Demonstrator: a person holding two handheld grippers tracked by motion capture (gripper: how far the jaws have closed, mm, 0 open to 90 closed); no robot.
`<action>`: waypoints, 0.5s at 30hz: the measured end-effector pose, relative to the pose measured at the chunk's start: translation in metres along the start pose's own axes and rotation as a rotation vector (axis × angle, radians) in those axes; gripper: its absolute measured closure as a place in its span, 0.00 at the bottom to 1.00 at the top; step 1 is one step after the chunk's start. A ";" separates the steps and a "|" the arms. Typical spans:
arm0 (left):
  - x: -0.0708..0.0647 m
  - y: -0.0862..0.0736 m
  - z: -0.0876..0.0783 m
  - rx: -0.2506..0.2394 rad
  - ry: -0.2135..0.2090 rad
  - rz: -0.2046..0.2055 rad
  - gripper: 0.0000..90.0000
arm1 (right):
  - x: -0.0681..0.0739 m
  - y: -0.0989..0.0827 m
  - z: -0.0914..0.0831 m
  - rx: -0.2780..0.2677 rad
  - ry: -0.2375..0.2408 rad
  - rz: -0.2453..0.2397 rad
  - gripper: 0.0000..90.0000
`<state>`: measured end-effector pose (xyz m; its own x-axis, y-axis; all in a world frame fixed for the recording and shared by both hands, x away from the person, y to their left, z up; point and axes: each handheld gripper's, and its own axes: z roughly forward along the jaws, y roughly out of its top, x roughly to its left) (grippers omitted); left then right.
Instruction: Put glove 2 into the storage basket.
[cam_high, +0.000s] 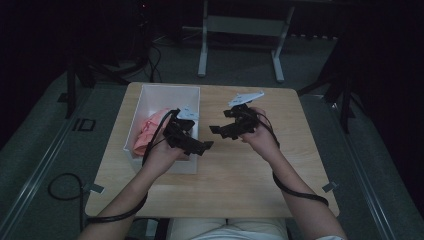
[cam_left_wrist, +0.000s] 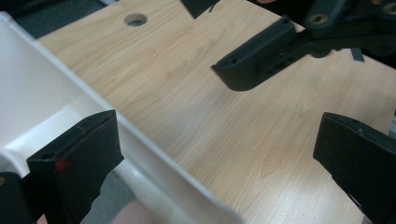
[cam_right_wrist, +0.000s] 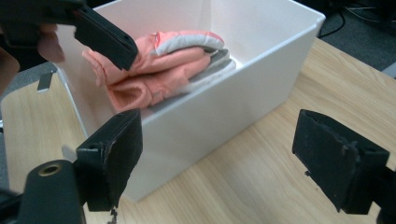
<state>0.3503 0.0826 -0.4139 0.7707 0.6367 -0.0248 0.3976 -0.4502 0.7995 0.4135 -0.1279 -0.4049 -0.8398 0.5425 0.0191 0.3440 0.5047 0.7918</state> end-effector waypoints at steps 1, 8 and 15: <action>-0.002 0.000 0.001 0.003 -0.005 0.007 0.01 | -0.001 -0.004 -0.003 -0.001 0.000 0.001 0.18; -0.024 0.002 0.010 -0.003 -0.062 0.054 0.01 | -0.009 -0.031 -0.019 -0.002 -0.029 0.024 0.18; -0.050 0.003 0.024 0.009 -0.121 0.103 0.01 | -0.015 -0.055 -0.027 0.014 -0.058 0.045 0.18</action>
<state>0.3254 0.0343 -0.4245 0.8618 0.5071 -0.0157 0.3175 -0.5149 0.7963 0.3956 -0.1825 -0.4323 -0.7980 0.6024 0.0190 0.3871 0.4882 0.7821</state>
